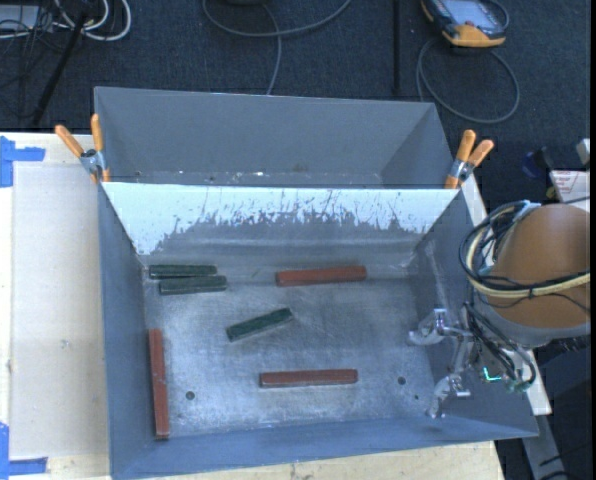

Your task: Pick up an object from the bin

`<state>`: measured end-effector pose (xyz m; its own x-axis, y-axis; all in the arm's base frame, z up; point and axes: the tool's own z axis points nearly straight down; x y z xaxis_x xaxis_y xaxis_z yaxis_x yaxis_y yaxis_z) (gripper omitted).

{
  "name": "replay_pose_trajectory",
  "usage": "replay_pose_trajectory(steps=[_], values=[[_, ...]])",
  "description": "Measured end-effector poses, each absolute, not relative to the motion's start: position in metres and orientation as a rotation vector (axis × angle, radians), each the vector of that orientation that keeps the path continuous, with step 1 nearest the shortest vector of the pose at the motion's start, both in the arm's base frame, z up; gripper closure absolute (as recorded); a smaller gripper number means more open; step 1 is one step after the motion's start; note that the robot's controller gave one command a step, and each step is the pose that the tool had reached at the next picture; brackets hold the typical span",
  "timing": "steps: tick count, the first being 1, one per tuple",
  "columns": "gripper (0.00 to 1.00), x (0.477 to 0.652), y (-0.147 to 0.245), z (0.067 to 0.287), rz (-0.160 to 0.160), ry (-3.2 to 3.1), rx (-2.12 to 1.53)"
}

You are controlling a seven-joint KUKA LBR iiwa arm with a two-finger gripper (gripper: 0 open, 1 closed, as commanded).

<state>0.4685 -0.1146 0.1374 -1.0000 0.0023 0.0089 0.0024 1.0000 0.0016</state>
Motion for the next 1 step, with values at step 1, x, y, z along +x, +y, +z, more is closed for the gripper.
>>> replay_pose_trajectory(steps=[1], values=[[0.0,0.4704,-0.1144,0.1405,0.0,-3.139,0.001]])
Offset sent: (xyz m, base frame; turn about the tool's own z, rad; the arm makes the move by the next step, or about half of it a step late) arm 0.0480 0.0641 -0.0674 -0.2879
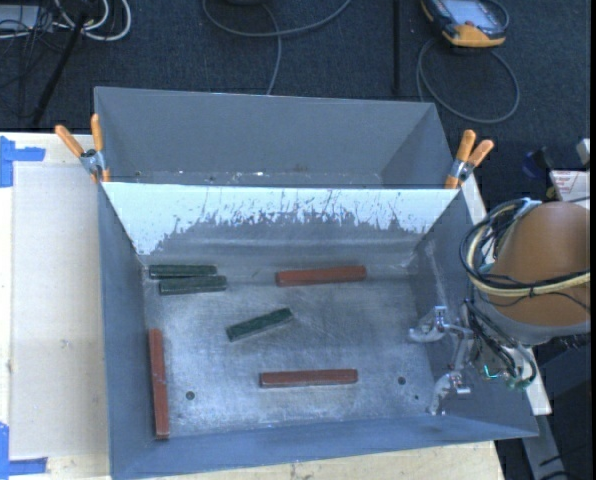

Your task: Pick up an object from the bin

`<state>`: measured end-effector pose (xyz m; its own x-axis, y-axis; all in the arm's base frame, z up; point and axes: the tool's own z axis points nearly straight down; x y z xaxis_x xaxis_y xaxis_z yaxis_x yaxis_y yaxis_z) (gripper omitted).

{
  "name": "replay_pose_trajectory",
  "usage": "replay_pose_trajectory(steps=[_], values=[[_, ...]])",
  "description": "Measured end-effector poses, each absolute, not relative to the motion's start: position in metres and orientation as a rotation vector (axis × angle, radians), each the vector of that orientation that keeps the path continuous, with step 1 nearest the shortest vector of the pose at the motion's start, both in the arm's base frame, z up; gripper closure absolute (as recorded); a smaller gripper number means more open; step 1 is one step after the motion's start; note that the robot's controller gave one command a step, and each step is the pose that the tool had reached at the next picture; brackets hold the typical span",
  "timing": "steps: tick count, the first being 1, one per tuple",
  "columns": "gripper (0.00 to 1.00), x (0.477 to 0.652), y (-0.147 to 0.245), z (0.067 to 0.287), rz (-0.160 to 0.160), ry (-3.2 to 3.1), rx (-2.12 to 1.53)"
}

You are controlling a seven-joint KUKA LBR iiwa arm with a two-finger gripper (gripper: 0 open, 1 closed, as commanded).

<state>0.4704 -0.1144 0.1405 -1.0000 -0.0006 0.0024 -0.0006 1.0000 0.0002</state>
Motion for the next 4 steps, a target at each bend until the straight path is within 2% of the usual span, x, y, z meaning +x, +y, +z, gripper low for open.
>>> replay_pose_trajectory(steps=[1,2,3,4], values=[[0.0,0.489,-0.095,0.117,0.007,-3.142,0.16],[0.0,0.495,-0.065,0.087,-0.006,-3.117,0.364],[1.0,0.512,-0.027,0.078,0.0,-3.15,-0.069],[1.0,0.512,-0.027,0.078,0.0,-3.15,-0.068]])
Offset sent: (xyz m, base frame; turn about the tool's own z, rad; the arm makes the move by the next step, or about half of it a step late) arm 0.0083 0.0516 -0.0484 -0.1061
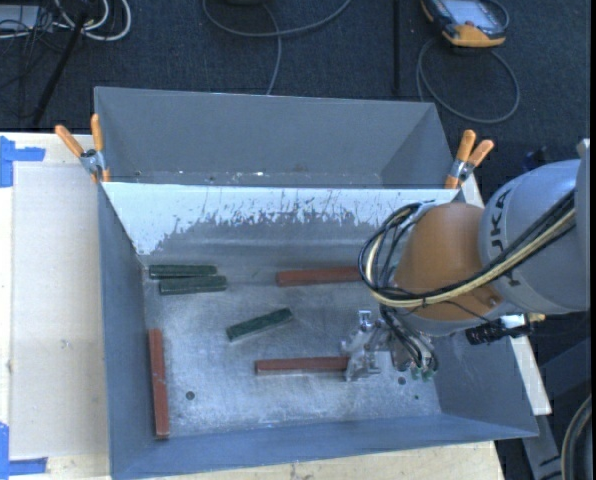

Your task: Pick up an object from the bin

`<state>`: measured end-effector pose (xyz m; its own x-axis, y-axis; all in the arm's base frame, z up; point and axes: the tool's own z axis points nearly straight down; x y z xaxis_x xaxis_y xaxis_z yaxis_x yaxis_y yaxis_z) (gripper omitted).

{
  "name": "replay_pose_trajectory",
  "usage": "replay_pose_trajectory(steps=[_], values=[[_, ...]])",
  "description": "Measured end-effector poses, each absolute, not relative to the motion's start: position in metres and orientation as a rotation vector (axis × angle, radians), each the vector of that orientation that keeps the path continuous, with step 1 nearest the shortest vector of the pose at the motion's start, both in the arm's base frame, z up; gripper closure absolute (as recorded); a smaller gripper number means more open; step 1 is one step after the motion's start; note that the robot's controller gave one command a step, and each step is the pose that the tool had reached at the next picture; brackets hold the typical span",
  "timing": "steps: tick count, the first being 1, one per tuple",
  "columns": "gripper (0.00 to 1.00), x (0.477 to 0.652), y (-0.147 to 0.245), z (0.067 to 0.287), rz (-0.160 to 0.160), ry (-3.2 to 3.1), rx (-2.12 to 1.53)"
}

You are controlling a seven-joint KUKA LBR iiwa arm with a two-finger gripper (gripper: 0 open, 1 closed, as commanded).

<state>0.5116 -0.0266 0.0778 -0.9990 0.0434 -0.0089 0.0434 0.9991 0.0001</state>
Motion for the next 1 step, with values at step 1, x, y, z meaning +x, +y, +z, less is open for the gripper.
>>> replay_pose_trajectory(steps=[1], values=[[1.0,0.5015,-0.0267,0.2208,0.0,3.14,0.038]])
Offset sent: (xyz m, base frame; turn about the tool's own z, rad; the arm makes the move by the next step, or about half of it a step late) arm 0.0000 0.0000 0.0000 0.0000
